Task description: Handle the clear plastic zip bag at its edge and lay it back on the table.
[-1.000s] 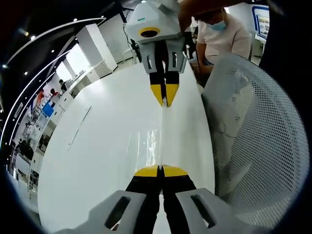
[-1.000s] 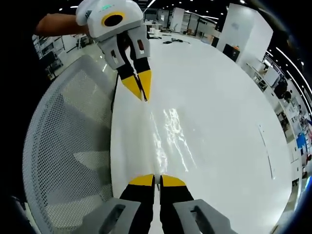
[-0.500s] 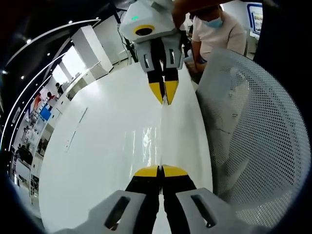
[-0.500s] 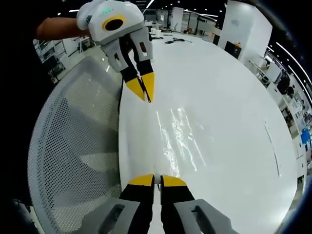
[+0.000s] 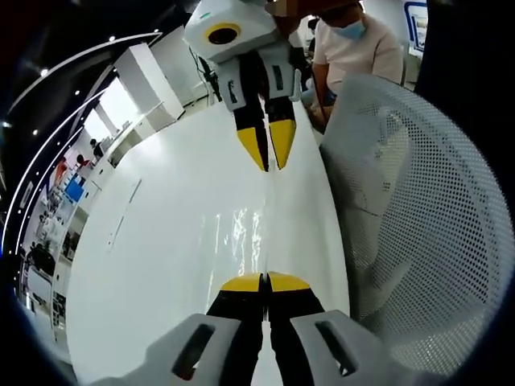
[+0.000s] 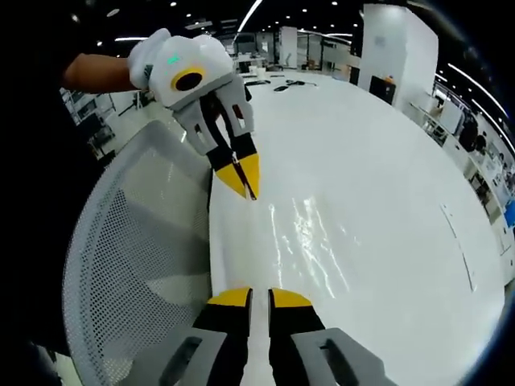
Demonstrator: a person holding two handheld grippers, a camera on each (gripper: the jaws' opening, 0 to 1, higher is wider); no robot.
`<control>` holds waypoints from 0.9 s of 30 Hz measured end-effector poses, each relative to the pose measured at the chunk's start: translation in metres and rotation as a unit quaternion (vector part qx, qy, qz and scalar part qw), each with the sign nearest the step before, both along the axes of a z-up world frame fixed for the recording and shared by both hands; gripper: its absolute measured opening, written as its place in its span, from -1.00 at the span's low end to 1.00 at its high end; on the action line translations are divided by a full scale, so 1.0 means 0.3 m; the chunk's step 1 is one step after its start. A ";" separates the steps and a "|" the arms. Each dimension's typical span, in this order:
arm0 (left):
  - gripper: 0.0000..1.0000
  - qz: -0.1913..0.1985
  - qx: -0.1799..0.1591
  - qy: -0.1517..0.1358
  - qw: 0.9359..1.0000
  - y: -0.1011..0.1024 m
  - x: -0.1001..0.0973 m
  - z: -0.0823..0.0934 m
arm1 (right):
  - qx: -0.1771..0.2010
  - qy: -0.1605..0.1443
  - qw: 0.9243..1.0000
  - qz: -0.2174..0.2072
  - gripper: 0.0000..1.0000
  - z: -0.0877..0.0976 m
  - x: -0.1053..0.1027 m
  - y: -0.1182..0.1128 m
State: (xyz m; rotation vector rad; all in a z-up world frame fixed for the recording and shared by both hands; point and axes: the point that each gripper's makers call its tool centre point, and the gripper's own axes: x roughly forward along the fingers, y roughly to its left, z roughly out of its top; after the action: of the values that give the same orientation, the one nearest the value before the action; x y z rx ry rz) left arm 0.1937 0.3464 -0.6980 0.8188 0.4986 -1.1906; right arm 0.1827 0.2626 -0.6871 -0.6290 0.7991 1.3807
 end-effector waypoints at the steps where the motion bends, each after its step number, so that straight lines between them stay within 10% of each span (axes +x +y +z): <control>1: -1.00 0.000 0.001 -0.001 1.000 0.002 0.003 -0.001 | 0.002 0.000 1.000 0.000 -0.92 0.000 0.000 0.005; 27: -1.00 -0.004 -0.004 -0.013 1.000 0.005 0.002 0.007 | -0.003 -0.007 1.000 0.013 -0.97 -0.033 0.028 0.111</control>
State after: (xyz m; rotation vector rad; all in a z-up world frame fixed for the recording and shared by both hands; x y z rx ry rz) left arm 0.1942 0.3478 -0.6960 0.8287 0.4700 -1.1878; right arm 0.1909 0.2958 -0.6971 -0.6553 0.7859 1.3961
